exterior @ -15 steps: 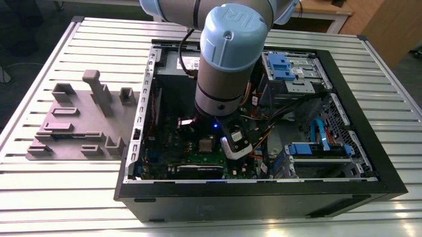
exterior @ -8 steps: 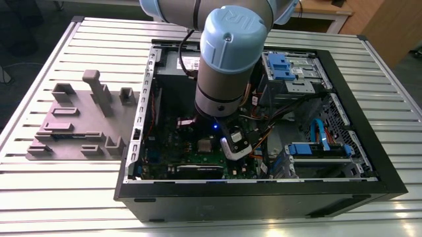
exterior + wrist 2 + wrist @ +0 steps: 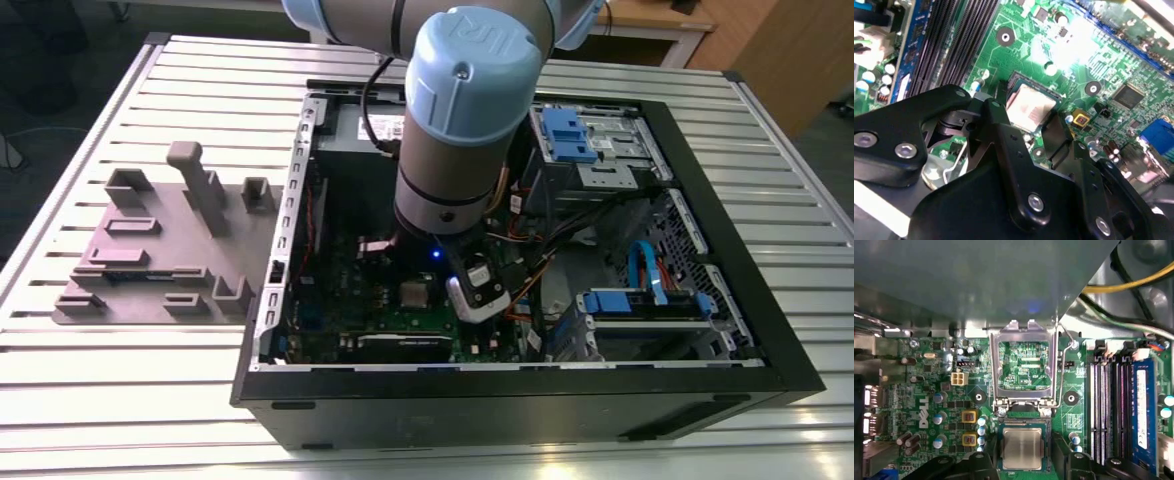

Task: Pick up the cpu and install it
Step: 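Place the cpu into insertion slot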

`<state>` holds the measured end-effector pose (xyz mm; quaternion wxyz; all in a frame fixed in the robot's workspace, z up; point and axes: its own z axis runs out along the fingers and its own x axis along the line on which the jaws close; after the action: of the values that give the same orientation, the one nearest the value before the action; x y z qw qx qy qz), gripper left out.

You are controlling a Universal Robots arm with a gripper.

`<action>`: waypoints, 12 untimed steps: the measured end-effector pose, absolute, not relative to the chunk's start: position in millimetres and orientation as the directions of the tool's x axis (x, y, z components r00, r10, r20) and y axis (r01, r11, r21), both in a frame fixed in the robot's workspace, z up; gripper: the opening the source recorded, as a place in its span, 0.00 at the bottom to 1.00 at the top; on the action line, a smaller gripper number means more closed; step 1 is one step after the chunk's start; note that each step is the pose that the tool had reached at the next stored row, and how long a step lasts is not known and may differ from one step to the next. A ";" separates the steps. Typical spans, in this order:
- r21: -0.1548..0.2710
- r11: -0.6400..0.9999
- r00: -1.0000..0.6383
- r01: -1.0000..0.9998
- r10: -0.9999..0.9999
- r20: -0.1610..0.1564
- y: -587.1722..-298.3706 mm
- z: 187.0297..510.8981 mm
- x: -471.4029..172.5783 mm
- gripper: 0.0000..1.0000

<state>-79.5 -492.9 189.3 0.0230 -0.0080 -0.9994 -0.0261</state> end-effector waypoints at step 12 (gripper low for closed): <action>0.051 0.999 -0.999 0.017 0.015 0.047 -492.9 186.3 -79.3 0.50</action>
<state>-79.3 -492.9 186.3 0.0231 -0.0081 -0.9994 -0.0259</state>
